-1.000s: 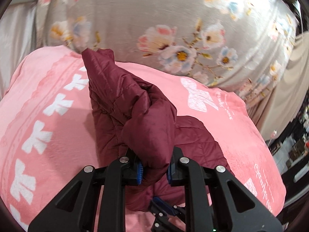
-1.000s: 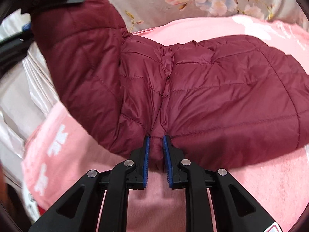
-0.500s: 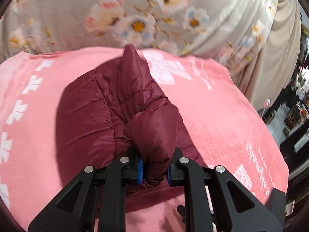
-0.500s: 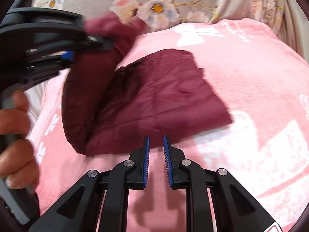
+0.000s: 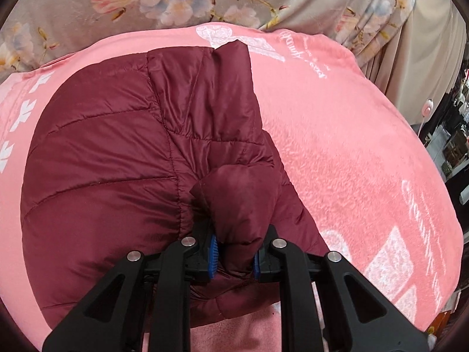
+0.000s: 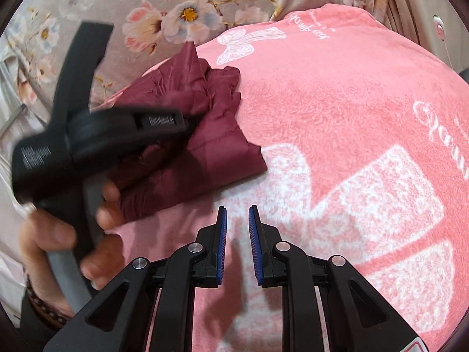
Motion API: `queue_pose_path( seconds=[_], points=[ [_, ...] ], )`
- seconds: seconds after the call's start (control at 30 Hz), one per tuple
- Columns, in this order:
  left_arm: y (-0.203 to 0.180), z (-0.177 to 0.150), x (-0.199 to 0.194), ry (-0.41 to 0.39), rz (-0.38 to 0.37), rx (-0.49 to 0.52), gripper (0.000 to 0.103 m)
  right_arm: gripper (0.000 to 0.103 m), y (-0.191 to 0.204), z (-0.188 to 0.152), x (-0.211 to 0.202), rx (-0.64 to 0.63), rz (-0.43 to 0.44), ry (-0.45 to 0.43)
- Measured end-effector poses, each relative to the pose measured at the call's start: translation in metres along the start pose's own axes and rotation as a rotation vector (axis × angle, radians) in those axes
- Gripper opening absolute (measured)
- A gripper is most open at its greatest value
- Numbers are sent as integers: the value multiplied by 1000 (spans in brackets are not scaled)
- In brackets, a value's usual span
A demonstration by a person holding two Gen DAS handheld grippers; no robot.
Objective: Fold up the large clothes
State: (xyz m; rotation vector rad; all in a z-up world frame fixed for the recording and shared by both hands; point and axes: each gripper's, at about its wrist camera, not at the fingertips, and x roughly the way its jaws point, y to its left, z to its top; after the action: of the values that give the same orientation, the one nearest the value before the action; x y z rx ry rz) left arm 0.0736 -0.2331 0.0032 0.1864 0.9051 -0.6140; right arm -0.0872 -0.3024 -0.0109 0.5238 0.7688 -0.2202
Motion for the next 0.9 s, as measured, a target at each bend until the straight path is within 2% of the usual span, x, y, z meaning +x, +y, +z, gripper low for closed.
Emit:
queue_pose_path(
  seconds=[0.07, 0.1, 0.13, 0.17, 0.2, 0.23, 0.33, 0.4, 0.5, 0.63, 0.73, 0.87, 0.9],
  points=[
    [6, 2, -8, 4, -45, -28, 23, 19, 0, 10, -11, -2, 0, -24],
    [10, 4, -15, 6, -79, -52, 33, 27, -1, 13, -17, -2, 0, -35],
    [16, 7, -25, 3, -124, -79, 46, 40, -1, 21, -25, -1, 4, -58],
    [22, 10, -37, -14, -158, -99, 54, 45, -1, 30, -31, -1, 14, -78],
    [30, 14, -53, -49, -173, -119, 70, 50, 0, 38, -34, 1, 24, -92],
    [39, 17, -72, -107, -173, -144, 79, 53, 0, 48, -39, 2, 42, -107],
    [75, 31, -118, -238, -136, -211, 83, 62, 13, 90, -44, -1, 127, -141],
    [102, 39, -134, -276, -85, -267, 86, 67, 26, 122, -33, -4, 163, -146],
    [144, 49, -143, -281, 13, -338, 86, 73, 44, 165, -4, 16, 201, -104],
    [191, 45, -145, -262, 80, -403, 86, 73, 56, 208, 67, 124, 223, 50],
    [209, 43, -140, -248, 124, -404, 86, 73, 57, 215, 116, 201, 210, 166],
    [222, 42, -130, -217, 140, -385, 86, 73, 61, 207, 164, 218, 180, 270],
    [223, 43, -124, -208, 139, -375, 86, 67, 62, 205, 168, 207, 174, 275]
  ],
)
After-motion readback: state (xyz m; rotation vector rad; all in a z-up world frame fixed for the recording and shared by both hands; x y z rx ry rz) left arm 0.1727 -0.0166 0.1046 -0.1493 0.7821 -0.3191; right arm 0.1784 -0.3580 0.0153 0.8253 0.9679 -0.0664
